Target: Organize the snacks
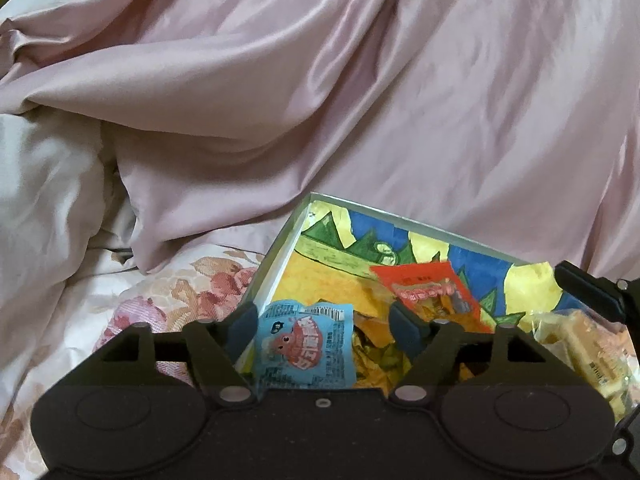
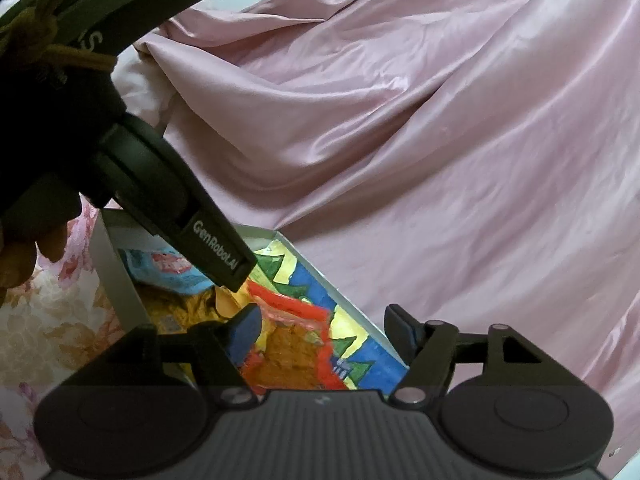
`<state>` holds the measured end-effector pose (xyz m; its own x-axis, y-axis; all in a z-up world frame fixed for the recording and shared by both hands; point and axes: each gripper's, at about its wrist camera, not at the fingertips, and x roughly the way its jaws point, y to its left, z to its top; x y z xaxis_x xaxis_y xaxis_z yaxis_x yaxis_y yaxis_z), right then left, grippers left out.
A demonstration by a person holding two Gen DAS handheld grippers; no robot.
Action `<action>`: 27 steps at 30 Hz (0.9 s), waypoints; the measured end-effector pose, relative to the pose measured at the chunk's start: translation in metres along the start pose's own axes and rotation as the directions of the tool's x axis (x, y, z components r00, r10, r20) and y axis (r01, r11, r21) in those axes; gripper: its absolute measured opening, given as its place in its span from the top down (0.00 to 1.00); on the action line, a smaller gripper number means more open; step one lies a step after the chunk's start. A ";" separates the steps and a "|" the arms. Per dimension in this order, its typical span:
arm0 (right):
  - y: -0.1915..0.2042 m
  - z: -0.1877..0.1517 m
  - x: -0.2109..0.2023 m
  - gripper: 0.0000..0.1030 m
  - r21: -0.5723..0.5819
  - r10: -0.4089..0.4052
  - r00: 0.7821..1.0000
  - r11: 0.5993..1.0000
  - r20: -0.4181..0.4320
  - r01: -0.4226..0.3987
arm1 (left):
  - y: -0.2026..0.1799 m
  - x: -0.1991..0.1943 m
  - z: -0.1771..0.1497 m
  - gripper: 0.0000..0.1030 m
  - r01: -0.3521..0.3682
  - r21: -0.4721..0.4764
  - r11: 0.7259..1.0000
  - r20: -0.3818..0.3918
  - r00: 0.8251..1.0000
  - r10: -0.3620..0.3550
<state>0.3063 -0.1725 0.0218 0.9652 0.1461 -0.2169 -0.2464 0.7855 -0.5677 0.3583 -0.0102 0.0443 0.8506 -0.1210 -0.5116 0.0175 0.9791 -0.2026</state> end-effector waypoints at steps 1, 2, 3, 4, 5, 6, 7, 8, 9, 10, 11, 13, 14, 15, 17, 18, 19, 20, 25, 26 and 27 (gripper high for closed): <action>-0.001 0.000 -0.001 0.25 0.005 -0.002 1.000 1.000 0.001 0.002 | 0.000 -0.002 0.001 0.22 0.001 -0.004 1.000 0.004 1.000 -0.001; -0.003 0.001 -0.002 0.24 0.010 -0.007 1.000 1.000 0.002 0.007 | 0.000 -0.004 0.002 0.20 0.001 -0.006 1.000 0.009 1.000 -0.001; -0.004 0.001 -0.004 0.22 0.017 -0.013 1.000 1.000 0.003 0.012 | -0.001 -0.007 0.003 0.17 0.001 -0.007 1.000 0.014 1.000 -0.001; -0.006 0.001 -0.006 0.20 0.026 -0.017 1.000 1.000 0.003 0.017 | -0.001 -0.010 0.004 0.16 0.000 -0.008 1.000 0.021 1.000 0.000; -0.009 0.002 -0.009 0.19 0.037 -0.020 1.000 0.999 0.002 0.020 | -0.001 -0.014 0.004 0.12 0.000 -0.009 1.000 0.027 1.000 0.001; -0.012 0.003 -0.012 0.17 0.048 -0.023 1.000 0.999 0.003 0.023 | -0.002 -0.017 0.005 0.09 -0.001 -0.009 1.000 0.034 0.999 0.001; -0.014 0.004 -0.014 0.15 0.059 -0.030 1.000 0.998 0.006 0.030 | -0.002 -0.021 0.006 0.08 -0.002 -0.012 1.000 0.042 0.999 0.003; -0.017 0.004 -0.017 0.13 0.068 -0.036 0.999 0.997 0.008 0.036 | -0.002 -0.025 0.007 0.05 -0.003 -0.014 1.000 0.049 0.999 0.004; -0.020 0.005 -0.020 0.11 0.078 -0.041 0.999 0.996 0.010 0.040 | -0.002 -0.029 0.008 0.04 -0.004 -0.016 1.000 0.055 0.998 0.004; -0.024 0.006 -0.023 0.09 0.089 -0.044 0.999 0.995 0.012 0.043 | -0.002 -0.032 0.009 0.03 -0.005 -0.019 1.000 0.061 0.998 0.006; -0.026 0.007 -0.026 0.08 0.098 -0.046 0.999 0.994 0.012 0.045 | -0.002 -0.036 0.010 0.02 -0.007 -0.021 1.000 0.067 0.998 0.008; -0.032 0.009 -0.033 0.06 0.118 -0.052 0.999 0.992 0.014 0.050 | -0.002 -0.044 0.011 0.01 -0.011 -0.024 1.000 0.076 0.997 0.012; -0.035 0.009 -0.036 0.05 0.129 -0.055 0.998 0.990 0.015 0.052 | -0.003 -0.047 0.012 0.01 -0.012 -0.023 1.000 0.078 0.997 0.014; -0.038 0.010 -0.039 0.04 0.143 -0.058 0.998 0.988 0.015 0.055 | -0.003 -0.051 0.012 0.01 -0.013 -0.020 1.000 0.080 0.997 0.015; -0.045 0.012 -0.046 0.02 0.177 -0.057 0.998 0.983 0.016 0.053 | -0.004 -0.058 0.012 0.01 -0.013 -0.016 1.000 0.085 0.996 0.015; -0.049 0.014 -0.048 0.01 0.195 -0.052 0.999 0.980 0.016 0.048 | -0.005 -0.062 0.012 0.01 -0.015 -0.013 1.000 0.089 0.996 0.017; -0.054 0.015 -0.049 0.01 0.213 -0.047 0.999 0.976 0.015 0.043 | -0.005 -0.066 0.012 0.01 -0.019 -0.013 1.000 0.094 0.995 0.020; -0.058 0.016 -0.053 0.01 0.236 -0.040 0.999 0.971 0.014 0.036 | -0.005 -0.070 0.011 0.01 -0.022 -0.013 1.000 0.098 0.995 0.023; -0.073 0.019 -0.069 0.00 0.321 -0.011 1.000 0.947 0.010 0.007 | -0.005 -0.090 0.008 0.01 -0.031 -0.016 0.999 0.112 0.993 0.032; -0.075 0.020 -0.073 0.00 0.332 -0.007 1.000 0.943 0.010 0.004 | -0.005 -0.093 0.007 0.01 -0.033 -0.012 0.999 0.112 0.993 0.034; -0.076 0.021 -0.076 0.00 0.343 -0.004 1.000 0.939 0.011 0.000 | -0.005 -0.096 0.006 0.01 -0.037 -0.005 0.999 0.111 0.993 0.038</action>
<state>0.2531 -0.2312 0.0980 0.9671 0.1491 -0.2059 -0.2011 0.9442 -0.2609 0.2794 -0.0026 0.0999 0.9039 -0.0651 -0.4228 -0.0169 0.9822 -0.1873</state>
